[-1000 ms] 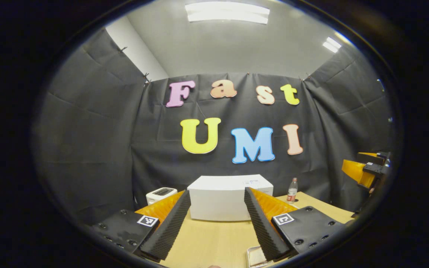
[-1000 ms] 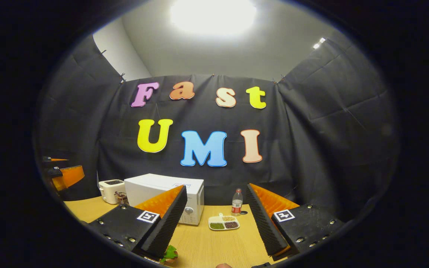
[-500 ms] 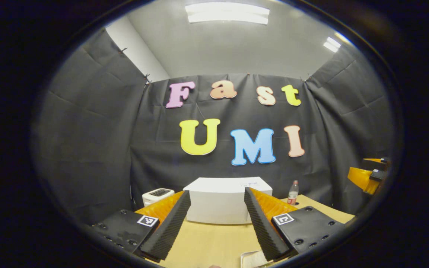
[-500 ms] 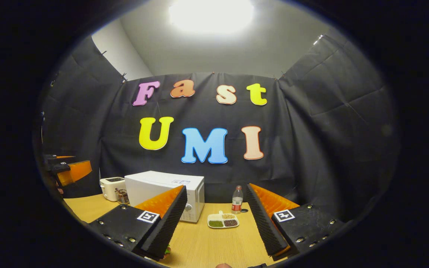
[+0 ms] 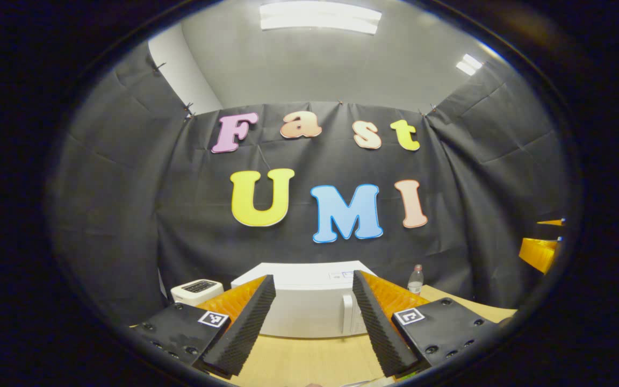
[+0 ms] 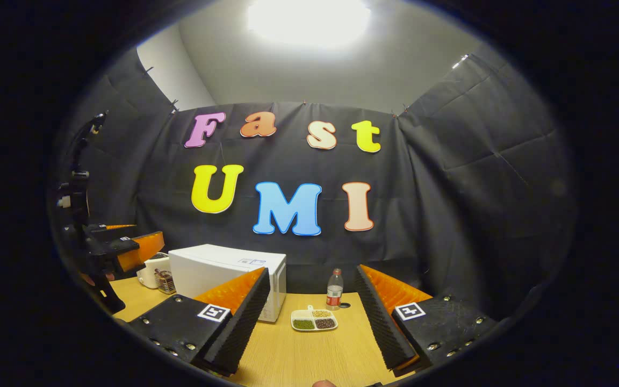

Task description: Open the microwave oven with the left hand, put the food in, and close the microwave oven.

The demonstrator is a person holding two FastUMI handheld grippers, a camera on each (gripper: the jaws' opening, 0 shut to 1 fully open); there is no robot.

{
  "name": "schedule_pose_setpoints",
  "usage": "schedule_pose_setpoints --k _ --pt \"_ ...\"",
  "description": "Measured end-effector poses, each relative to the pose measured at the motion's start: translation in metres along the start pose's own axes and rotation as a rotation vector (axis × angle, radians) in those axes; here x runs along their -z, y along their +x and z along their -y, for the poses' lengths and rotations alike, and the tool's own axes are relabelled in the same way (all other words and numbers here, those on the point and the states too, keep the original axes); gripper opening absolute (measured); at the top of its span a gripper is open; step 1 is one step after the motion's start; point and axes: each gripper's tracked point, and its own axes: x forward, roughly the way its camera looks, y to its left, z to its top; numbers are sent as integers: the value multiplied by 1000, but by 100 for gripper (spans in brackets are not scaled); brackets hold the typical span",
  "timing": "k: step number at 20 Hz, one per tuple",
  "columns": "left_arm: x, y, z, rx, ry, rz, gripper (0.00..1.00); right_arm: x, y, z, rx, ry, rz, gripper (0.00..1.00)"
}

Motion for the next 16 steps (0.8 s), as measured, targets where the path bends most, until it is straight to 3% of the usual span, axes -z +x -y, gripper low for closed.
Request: schedule_pose_setpoints --k 7,16 --pt "53 89 17 94 -10 -48 96 2 10 -7 91 -12 -20 96" --pt "137 168 65 206 2 -148 96 17 10 10 230 -63 -83 96"
